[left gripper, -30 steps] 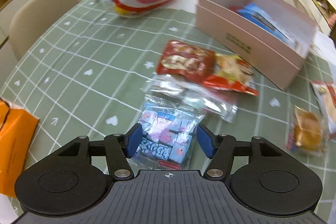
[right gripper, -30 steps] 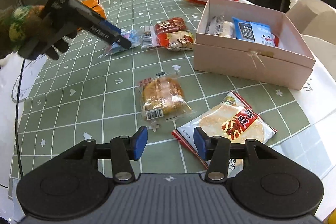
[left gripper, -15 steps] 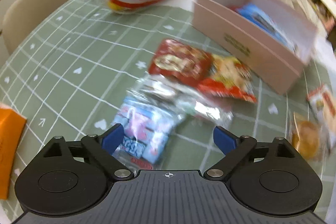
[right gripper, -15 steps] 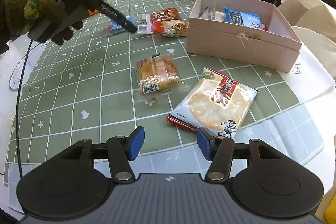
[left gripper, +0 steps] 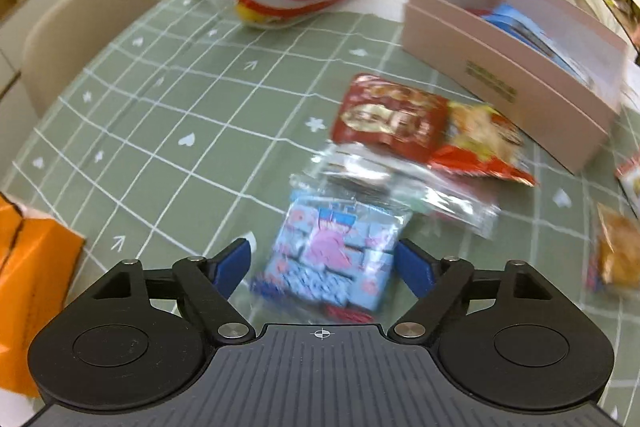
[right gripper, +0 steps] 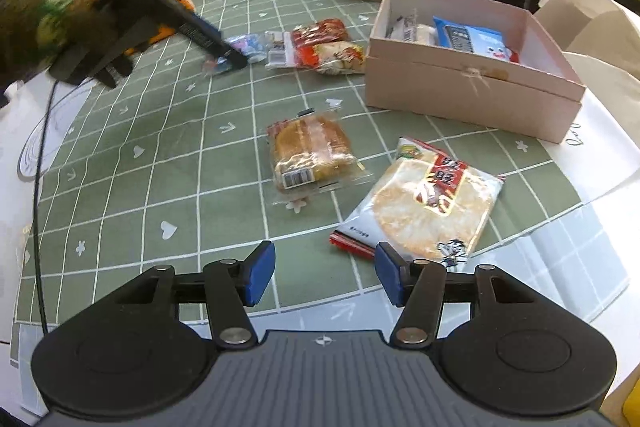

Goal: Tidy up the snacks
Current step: 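Grasp the pink-and-blue candy pack with the left tool, then grasp the wrapped round bread bun with the right tool while the left tool holds the candy pack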

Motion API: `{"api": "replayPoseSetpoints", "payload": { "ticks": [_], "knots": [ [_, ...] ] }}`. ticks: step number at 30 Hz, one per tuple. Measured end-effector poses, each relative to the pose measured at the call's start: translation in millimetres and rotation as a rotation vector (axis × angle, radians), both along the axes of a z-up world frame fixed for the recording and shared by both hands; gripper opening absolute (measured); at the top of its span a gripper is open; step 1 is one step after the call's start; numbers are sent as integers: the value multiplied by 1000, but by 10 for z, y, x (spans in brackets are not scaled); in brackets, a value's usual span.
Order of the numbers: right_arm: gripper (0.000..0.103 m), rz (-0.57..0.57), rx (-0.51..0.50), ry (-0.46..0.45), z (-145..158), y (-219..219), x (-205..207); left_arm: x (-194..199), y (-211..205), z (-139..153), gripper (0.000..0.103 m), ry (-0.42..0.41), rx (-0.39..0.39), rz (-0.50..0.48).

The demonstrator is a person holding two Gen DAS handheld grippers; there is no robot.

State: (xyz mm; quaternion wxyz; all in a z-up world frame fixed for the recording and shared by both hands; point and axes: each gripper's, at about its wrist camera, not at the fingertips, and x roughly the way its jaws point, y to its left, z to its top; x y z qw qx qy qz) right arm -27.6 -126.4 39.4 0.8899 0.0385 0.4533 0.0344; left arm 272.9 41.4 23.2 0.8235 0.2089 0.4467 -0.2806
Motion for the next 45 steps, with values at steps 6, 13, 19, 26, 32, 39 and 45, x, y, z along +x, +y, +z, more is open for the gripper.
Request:
{"api": "replayPoseSetpoints", "payload": {
  "ticks": [6, 13, 19, 26, 32, 39, 45],
  "knots": [
    [56, -15, -44, -17, 3, 5, -46, 71, 9, -22, 74, 61, -67, 51],
    [56, -45, -46, -69, 80, -110, 16, -496, 199, 133, 65, 179, -231, 271],
    [60, 14, -50, -114, 146, -188, 207, -1549, 219, 246, 65, 181, -342, 390],
    [65, 123, 3, -103, 9, -126, 727, -2355, 121, 172, 65, 143, -293, 568],
    [63, 134, 83, -5, -118, -18, 884, -2535, 6, 128, 66, 163, -270, 566],
    [54, 124, 120, -32, 38, -66, 377, -2655, -49, 90, 66, 155, -264, 562],
    [54, 136, 101, -1, -8, -97, -68, -2756, -153, 70, 66, 143, -288, 537]
  ]
}}
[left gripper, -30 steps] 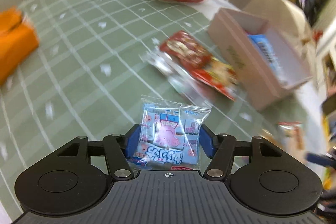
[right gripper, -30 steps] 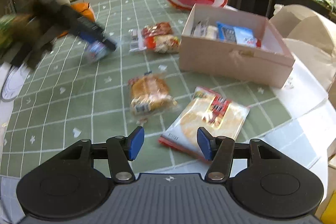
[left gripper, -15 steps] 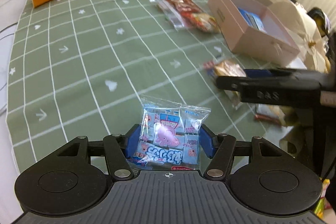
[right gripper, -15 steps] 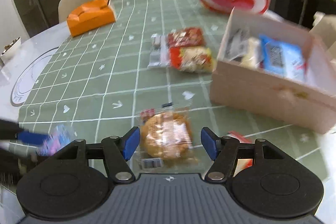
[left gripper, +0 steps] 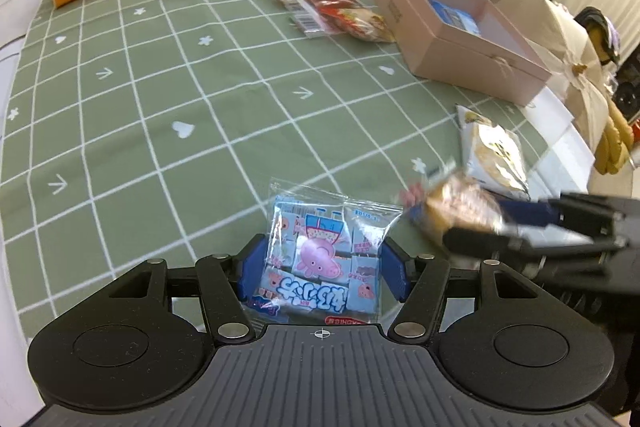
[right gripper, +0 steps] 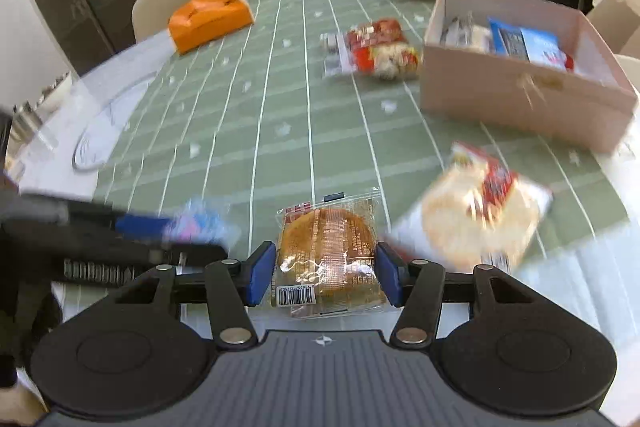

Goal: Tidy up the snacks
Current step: 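Grasp the wrapped round bread bun with the right tool while the left tool holds the candy pack, then carry the candy pack and bun over the pink box and open both tools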

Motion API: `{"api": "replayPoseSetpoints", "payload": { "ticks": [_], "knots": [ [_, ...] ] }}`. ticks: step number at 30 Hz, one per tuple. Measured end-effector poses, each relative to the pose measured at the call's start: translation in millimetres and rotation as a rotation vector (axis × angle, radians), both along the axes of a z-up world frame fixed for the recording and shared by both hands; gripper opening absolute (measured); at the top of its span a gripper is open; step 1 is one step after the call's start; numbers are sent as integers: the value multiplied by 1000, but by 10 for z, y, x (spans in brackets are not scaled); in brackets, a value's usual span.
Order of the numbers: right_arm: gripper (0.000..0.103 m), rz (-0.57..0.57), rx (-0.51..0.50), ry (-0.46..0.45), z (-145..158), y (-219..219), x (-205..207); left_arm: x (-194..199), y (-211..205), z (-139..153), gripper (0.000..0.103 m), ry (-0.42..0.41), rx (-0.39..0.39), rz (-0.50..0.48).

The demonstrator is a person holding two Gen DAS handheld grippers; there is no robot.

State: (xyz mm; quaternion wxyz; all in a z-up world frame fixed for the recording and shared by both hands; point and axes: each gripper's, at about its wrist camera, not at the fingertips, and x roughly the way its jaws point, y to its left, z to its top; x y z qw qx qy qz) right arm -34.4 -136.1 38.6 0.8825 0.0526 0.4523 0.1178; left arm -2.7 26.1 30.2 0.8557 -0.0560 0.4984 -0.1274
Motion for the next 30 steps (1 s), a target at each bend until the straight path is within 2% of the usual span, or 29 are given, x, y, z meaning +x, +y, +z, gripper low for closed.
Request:
{"api": "replayPoseSetpoints", "payload": {
  "ticks": [4, 8, 10, 15, 19, 21, 23, 27, 30],
  "knots": [
    [56, -6, -77, -36, -79, 46, -172, -105, -110, -19, 66, -40, 45, -9],
    [66, -6, -126, -70, -128, 81, -261, -178, -227, -33, 67, -59, 103, -31],
    [69, 3, -144, -78, -164, 90, -291, -188, -229, -31, 67, -57, 102, -26],
    [69, 11, -173, -89, -164, 113, -296, -208, -152, -8, 67, -11, 64, -12],
    [68, -9, -160, -81, -154, 102, -219, -255, -153, 7, 67, 13, 83, -47],
    [67, -30, -142, -63, -141, 95, -184, -273, -151, 9, 68, 17, 85, -69],
    [60, -55, -128, -36, -125, 92, -160, -289, -147, 15, 68, 24, 90, -93],
    [56, -87, -127, 2, -73, 87, -136, -331, -149, 7, 68, 5, 102, -140],
    [56, -135, -126, 1, 72, 57, -171, -395, -144, -7, 67, -45, 116, -192]
  ]
}}
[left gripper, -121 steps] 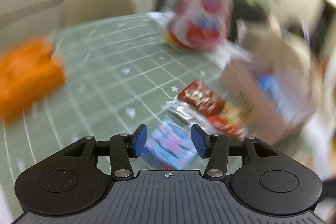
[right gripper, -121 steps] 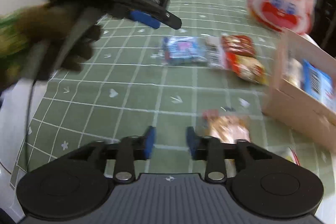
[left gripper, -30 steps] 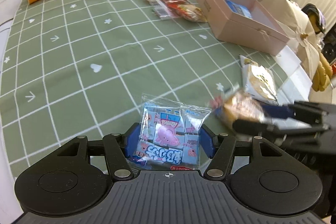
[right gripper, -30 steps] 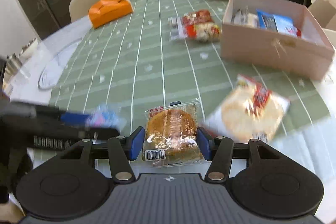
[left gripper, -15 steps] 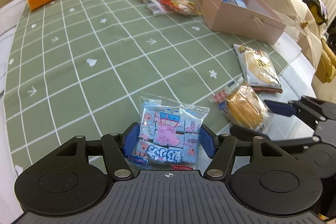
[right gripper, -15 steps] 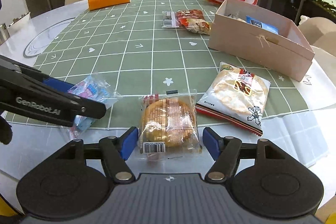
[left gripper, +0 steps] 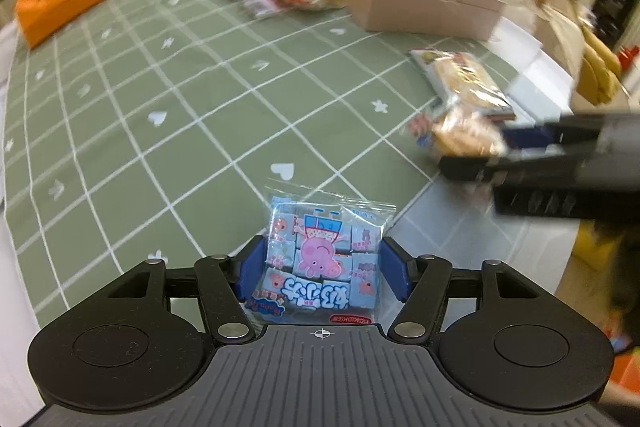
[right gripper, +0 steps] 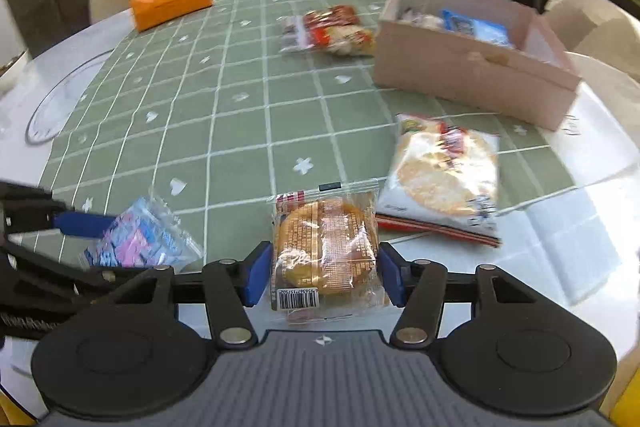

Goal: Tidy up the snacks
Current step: 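Carry the candy pack and bun over the pink box and open both tools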

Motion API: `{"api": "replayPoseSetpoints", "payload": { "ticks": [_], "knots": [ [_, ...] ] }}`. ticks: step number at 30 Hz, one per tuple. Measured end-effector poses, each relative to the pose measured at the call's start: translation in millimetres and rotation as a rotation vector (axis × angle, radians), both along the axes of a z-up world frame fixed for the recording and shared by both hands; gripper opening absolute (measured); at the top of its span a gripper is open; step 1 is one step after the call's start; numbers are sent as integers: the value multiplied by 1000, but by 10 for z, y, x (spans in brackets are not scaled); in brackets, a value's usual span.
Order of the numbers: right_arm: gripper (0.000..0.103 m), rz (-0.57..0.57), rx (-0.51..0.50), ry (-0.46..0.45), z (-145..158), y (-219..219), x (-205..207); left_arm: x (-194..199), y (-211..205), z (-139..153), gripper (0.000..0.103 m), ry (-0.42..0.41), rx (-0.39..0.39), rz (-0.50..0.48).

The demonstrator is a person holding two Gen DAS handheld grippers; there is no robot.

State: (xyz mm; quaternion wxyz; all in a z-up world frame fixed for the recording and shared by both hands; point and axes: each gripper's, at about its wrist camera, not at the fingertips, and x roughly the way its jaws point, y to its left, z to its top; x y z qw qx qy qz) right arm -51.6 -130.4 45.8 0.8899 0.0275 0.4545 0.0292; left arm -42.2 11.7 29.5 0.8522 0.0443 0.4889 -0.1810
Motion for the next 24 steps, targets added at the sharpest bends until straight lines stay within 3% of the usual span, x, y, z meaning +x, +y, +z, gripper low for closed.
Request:
{"api": "replayPoseSetpoints", "payload": {
  "ticks": [4, 7, 11, 15, 18, 21, 24],
  "knots": [
    [56, -47, -20, -44, 307, -60, -86, -128, 30, -30, 65, -85, -20, -57],
    [56, -83, -58, -98, 578, -164, -162, -115, 47, 44, 65, -80, -89, -71],
    [56, -131, -57, -191, 1028, -453, -239, 122, -49, 516, 65, -145, -219, -82],
    [56, -181, -59, -315, 1469, -862, -180, 702, -272, 1176, 65, -250, -338, -81],
    [56, -205, -55, -376, 1633, -1187, -38, 1288, -601, 1439, 65, -216, -323, -61],
    [56, -187, -42, -410, 1614, -1521, 195, 1913, -1018, 1398, 65, -161, -319, -28],
    [56, -179, 10, -368, 1471, -1872, 483, 2402, -1398, 1064, 65, -95, -293, 47]
  ]
}}
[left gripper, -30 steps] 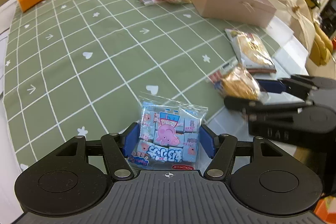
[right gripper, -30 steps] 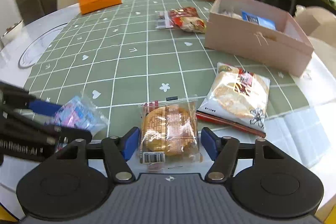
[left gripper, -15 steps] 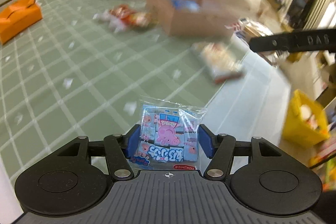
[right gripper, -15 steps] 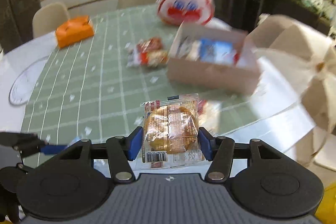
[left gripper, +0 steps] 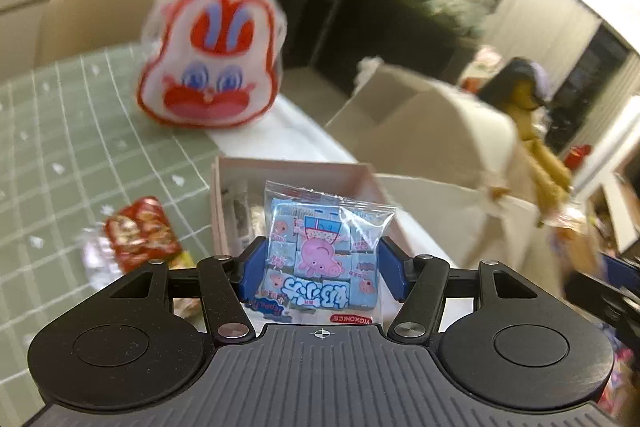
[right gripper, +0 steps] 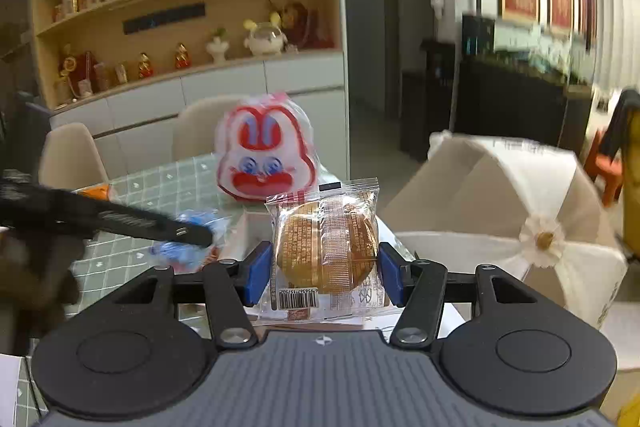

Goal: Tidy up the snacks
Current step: 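Carry the candy pack and bun over the pink box and open both tools, then grasp the clear packet with the left tool while the right tool grasps the red bag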

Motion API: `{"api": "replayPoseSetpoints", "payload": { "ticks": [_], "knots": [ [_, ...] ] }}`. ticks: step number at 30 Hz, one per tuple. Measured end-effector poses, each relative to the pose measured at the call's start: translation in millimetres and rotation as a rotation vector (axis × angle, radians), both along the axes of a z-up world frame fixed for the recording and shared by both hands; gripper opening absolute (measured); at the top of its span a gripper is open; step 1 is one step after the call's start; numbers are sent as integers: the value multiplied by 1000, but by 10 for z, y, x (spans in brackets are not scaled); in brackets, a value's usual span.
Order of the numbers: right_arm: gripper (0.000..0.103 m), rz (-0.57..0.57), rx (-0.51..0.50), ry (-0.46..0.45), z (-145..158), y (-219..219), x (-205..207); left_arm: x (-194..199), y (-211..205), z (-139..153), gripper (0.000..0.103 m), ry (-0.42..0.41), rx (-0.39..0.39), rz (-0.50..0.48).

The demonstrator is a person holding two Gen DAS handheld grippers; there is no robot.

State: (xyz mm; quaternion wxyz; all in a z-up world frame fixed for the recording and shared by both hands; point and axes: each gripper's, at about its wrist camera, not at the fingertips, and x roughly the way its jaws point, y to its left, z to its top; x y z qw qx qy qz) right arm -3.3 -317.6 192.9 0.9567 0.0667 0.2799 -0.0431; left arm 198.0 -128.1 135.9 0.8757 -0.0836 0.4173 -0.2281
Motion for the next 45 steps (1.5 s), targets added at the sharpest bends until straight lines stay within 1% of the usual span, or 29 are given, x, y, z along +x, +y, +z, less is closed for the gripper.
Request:
{"api": "replayPoseSetpoints", "payload": {
  "ticks": [2, 5, 6, 7, 8, 11, 13, 17, 18, 20, 21, 23, 25, 26, 27, 30, 31, 32, 33, 34, 35, 36, 39, 40, 43, 45],
  "knots": [
    [56, 0, 14, 11, -131, -203, 156, 222, -252, -310, 65, 43, 48, -36],
    [56, 9, 66, 57, -331, -497, 394, 270, -483, -679, 64, 113, 195, -56],
    [56, 27, 76, 74, -403, -572, 489, 237, -504, -725, 65, 112, 211, -58],
    [56, 41, 80, 88, -478, -608, 573, 192, -503, -733, 65, 90, 210, -49],
    [56, 57, 85, 107, -563, -653, 699, 158, -475, -698, 65, 68, 194, -29],
    [56, 117, 145, 151, -770, -706, 1065, 116, -275, -493, 64, -16, 65, 69],
    [56, 170, 181, 177, -877, -663, 1348, 119, -119, -369, 64, -46, 18, 140],
    [56, 267, 211, 253, -1139, -468, 2003, 1, 299, -190, 64, -71, -37, 277],
    [56, 276, 218, 277, -1202, -434, 2115, 5, 414, -172, 64, -66, -39, 316],
    [57, 275, 223, 317, -1291, -372, 2277, -14, 664, -200, 64, -32, -49, 395],
    [57, 281, 206, 314, -1290, -329, 2276, -54, 767, -228, 64, -14, -62, 424],
    [58, 286, 132, 276, -1229, -216, 2214, -112, 935, -301, 64, 17, -89, 472],
    [62, 307, 94, 253, -1146, -160, 2141, -130, 1011, -370, 64, 35, -106, 489],
    [63, 322, 110, 255, -1103, -159, 2107, -151, 1025, -399, 64, 41, -111, 484],
    [64, 349, 150, 274, -1070, -170, 2064, -176, 1023, -444, 64, 47, -111, 475],
    [64, 457, 316, 356, -1059, -219, 1902, -175, 965, -576, 64, 71, -100, 460],
    [64, 490, 354, 388, -1085, -205, 1835, -197, 963, -625, 64, 84, -107, 462],
    [64, 510, 358, 415, -1108, -175, 1786, -222, 970, -670, 64, 99, -122, 466],
    [64, 519, 329, 439, -1138, -129, 1741, -228, 989, -715, 64, 113, -134, 469],
    [64, 521, 272, 454, -1169, -69, 1701, -247, 1008, -757, 63, 124, -141, 470],
    [64, 516, 195, 464, -1216, -2, 1668, -241, 1015, -786, 63, 128, -141, 469],
    [64, 489, 115, 468, -1264, 49, 1644, -243, 1024, -805, 63, 132, -137, 465],
    [64, 371, -64, 481, -1375, 98, 1620, -247, 1048, -808, 63, 136, -124, 449],
    [64, 343, -88, 475, -1386, 87, 1598, -234, 1062, -800, 63, 133, -117, 444],
    [64, 323, -28, 434, -1298, 33, 1454, -131, 1115, -755, 63, 104, -84, 424],
    [64, 307, -12, 383, -1208, 57, 1296, 29, 1165, -727, 63, 69, -64, 418]
  ]
}}
